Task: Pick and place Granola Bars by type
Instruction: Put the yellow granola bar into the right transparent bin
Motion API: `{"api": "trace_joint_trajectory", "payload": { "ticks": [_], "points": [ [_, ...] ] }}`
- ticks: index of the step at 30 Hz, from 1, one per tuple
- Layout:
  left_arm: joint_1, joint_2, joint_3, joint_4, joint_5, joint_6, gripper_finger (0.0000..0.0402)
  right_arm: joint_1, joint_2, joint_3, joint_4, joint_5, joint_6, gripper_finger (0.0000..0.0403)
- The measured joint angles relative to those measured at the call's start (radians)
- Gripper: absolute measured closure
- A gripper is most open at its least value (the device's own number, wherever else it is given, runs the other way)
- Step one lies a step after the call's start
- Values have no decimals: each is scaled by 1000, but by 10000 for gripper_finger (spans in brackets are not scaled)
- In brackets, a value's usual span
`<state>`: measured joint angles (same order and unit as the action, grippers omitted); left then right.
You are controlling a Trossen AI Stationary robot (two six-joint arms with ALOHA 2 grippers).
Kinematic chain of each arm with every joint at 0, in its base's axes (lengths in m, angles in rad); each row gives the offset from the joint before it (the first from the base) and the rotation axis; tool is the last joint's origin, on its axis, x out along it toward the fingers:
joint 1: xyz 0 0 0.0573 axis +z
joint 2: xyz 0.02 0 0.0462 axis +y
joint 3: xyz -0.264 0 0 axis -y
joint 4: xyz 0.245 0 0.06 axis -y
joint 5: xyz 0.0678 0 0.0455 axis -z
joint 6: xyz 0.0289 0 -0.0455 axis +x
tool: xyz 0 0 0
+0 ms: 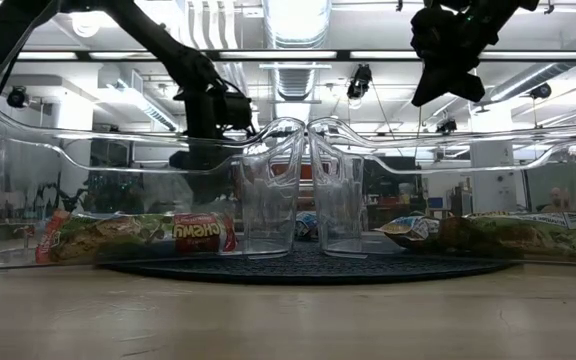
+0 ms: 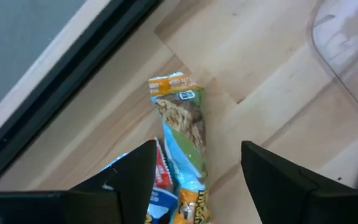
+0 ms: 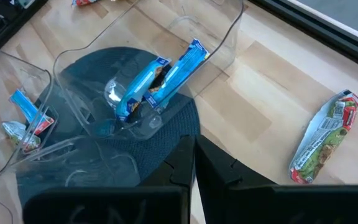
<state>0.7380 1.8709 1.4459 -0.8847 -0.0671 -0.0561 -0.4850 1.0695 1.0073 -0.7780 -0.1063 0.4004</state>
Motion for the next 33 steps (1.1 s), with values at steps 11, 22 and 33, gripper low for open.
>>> {"api": "trace_joint_trajectory", "payload": {
  "ticks": [11, 22, 33],
  "points": [
    [5, 0, -76, 68, 9, -4, 186, 0, 0, 0, 0, -1, 0, 394],
    [8, 1, -165, 156, 28, -44, 186, 0, 0, 0, 1, -3, 0, 394],
    [11, 1, -220, 197, 40, -81, 186, 0, 0, 0, 2, -3, 0, 394]
  ]
}}
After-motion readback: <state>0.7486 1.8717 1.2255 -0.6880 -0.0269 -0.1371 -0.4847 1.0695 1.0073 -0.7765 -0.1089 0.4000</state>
